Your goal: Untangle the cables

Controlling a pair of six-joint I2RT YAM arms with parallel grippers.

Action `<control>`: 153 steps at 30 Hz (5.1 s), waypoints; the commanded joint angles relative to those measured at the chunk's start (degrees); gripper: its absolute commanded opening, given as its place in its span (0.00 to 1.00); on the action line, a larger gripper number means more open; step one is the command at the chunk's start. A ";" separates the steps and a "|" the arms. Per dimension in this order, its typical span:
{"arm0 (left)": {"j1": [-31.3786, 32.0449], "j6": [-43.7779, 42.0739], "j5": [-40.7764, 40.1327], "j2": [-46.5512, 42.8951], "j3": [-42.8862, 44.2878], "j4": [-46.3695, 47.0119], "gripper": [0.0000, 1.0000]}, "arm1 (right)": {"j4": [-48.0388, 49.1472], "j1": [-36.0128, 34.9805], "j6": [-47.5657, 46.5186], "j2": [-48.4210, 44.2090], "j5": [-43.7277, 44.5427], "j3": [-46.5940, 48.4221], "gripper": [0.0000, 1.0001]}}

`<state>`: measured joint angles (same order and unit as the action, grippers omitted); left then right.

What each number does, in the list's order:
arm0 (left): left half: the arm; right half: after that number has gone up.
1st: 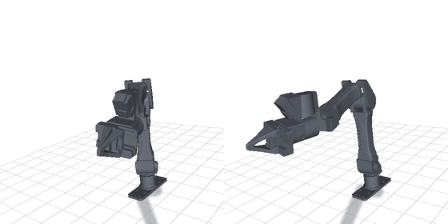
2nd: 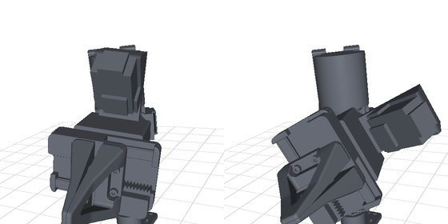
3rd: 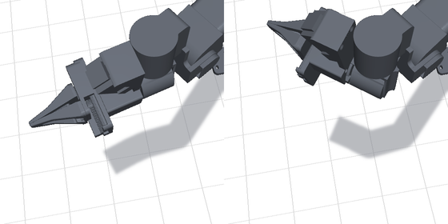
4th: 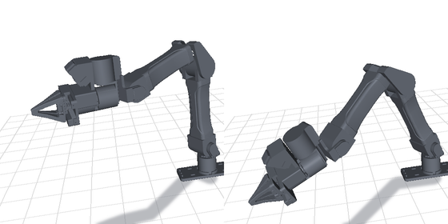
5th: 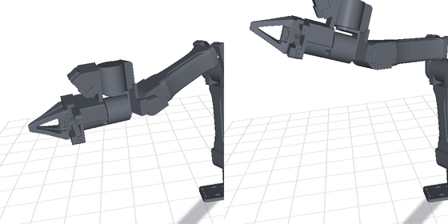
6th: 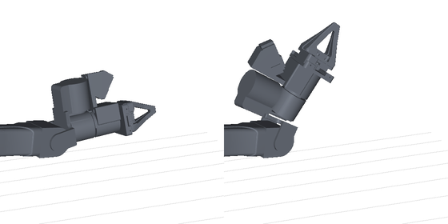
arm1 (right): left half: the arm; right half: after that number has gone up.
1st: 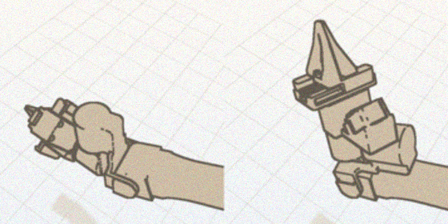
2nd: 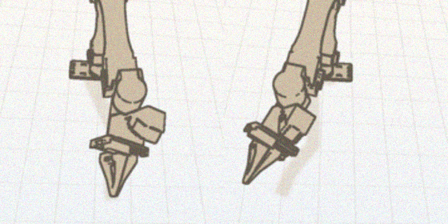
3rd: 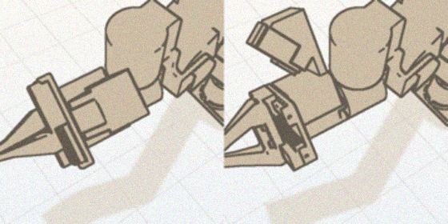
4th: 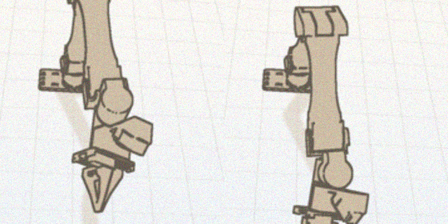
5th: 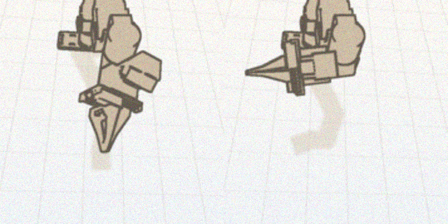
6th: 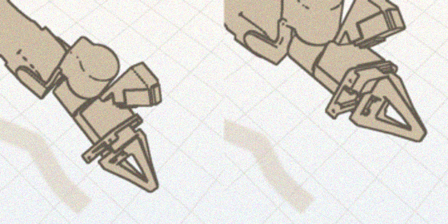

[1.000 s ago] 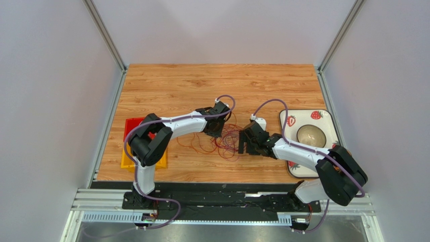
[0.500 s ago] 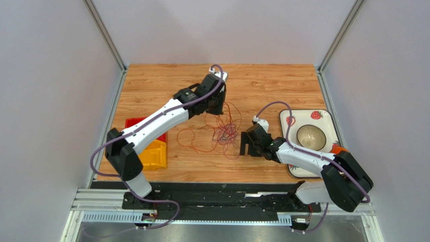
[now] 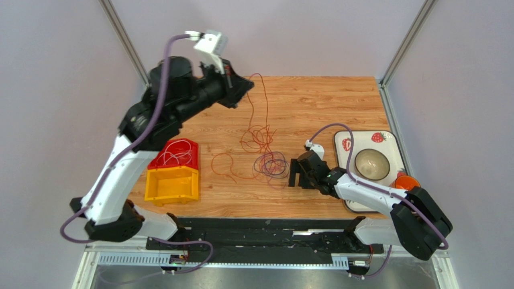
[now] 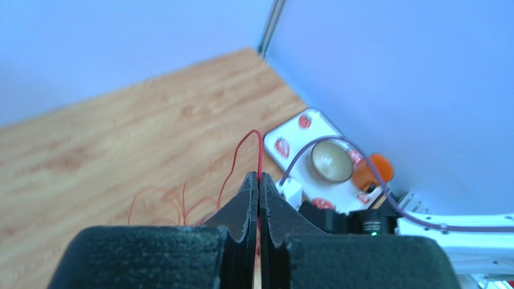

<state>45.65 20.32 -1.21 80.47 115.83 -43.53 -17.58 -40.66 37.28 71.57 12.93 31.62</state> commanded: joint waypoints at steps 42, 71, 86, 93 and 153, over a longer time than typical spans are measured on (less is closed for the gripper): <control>11.30 12.89 -12.05 -5.78 -52.29 12.16 0.60 | 2.56 1.20 10.26 -37.14 12.46 -16.84 0.91; 17.72 25.91 -21.64 21.66 -45.43 18.04 0.94 | 4.31 3.31 10.19 -29.65 9.93 -15.45 0.97; 17.63 28.90 -30.86 28.95 -36.29 7.85 0.63 | 6.25 4.45 8.60 -26.13 6.85 -14.65 0.97; 17.46 30.13 -31.75 30.45 -35.23 5.38 0.62 | 6.86 4.98 8.34 -25.43 5.97 -14.56 0.97; 14.38 11.77 -27.97 5.69 -25.93 0.47 0.00 | 8.09 6.83 7.46 -24.37 2.80 -14.65 0.96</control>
<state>61.14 40.27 -29.69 96.51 82.30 -40.45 -11.88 -34.13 45.17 48.42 15.38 15.42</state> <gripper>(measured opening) 0.017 0.963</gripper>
